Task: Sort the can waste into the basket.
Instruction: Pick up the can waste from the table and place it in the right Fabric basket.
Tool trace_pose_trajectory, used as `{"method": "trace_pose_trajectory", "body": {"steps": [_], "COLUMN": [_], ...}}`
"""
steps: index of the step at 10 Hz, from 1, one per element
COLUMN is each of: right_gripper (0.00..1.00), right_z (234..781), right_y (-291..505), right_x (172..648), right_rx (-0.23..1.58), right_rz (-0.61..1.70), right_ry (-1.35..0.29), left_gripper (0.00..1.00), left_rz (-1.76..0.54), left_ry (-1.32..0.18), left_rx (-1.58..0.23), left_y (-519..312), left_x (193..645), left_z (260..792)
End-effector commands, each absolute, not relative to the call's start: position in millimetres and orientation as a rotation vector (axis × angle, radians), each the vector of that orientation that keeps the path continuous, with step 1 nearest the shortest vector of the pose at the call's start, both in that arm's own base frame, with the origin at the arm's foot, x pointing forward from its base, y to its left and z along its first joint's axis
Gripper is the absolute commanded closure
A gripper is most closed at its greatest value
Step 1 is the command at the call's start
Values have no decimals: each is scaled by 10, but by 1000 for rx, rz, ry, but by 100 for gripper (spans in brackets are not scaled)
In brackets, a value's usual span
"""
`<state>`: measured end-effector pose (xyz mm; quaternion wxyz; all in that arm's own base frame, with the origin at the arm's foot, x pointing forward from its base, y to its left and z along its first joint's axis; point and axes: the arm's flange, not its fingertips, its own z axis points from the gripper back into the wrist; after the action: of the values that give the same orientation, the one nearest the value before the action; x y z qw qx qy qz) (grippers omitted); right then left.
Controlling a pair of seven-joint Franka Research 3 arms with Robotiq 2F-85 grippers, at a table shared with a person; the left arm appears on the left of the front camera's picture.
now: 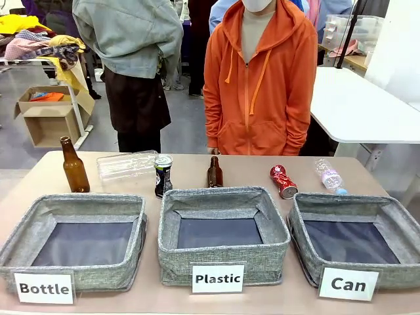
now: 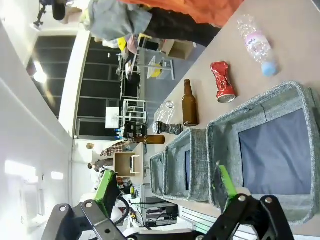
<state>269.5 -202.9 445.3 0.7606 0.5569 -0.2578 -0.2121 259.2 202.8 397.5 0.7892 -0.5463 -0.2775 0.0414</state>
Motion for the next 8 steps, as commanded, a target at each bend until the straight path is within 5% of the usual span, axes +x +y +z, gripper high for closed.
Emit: {"method": "trace_pose_trajectory", "body": {"steps": [1,3,6,8], "right_gripper": [0,0,0,0], "right_z": [4481,4481,4481,4481], "right_y": [-2064,-2064,-2064,-2064], "right_x": [2703,2703,2703,2703], "right_rx": [1214,1214,1214,1214], "right_rz": [-443,-443,-443,-443], "right_ry": [-583,-583,-583,-583], "left_gripper": [0,0,0,0], "left_rz": [55,74,-285,-539], "left_ry": [-598,-661,-760,-675], "left_rx": [-1171,-1056,-959,-993], "left_y": [2043,1856,1142,539], "left_x": [2583,2573,2897,3111], "left_z": [3967,4096,4523,4535]}}
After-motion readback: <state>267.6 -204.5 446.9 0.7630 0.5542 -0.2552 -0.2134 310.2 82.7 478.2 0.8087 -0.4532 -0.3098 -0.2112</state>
